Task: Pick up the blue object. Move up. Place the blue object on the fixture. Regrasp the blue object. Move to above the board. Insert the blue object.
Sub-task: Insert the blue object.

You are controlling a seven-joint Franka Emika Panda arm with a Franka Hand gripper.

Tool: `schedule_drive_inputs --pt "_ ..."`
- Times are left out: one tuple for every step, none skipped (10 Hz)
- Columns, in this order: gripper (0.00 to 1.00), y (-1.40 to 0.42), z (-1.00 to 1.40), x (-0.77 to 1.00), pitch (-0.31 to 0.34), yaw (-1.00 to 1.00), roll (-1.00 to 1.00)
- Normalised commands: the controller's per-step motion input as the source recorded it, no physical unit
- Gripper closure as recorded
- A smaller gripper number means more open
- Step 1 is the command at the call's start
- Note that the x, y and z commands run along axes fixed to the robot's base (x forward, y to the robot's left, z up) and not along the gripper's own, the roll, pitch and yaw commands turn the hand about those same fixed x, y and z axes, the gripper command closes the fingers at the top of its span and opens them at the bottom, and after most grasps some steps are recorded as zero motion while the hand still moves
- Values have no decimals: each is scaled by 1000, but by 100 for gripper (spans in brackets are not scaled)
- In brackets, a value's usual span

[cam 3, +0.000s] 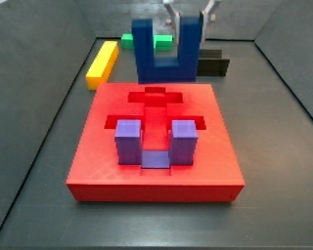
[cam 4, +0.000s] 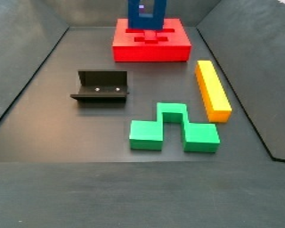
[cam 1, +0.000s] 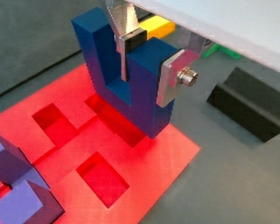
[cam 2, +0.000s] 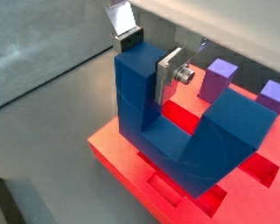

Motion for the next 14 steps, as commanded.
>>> schedule_drive_inputs --pt "100 0 -154 0 -43 0 -77" --pt "100 0 -17 0 -56 0 -177" --pt "100 0 -17 0 -66 0 -204" --pt "100 0 -89 0 -36 0 -94" --pt "100 0 -129 0 -43 0 -110" --pt "100 3 -109 0 -89 0 -286" --pt "100 0 -163 0 -39 0 -164" --pt "100 0 -234 0 -19 0 -77" --pt "100 -14 -300 -17 0 -29 -29" --pt "100 -71 -311 -134 0 -160 0" --pt "100 -80 -251 -120 0 -180 0" --pt "100 -60 -120 -103 9 -174 0" --pt "100 -40 0 -46 20 -163 0" --pt "100 -9 0 -37 6 -129 0"
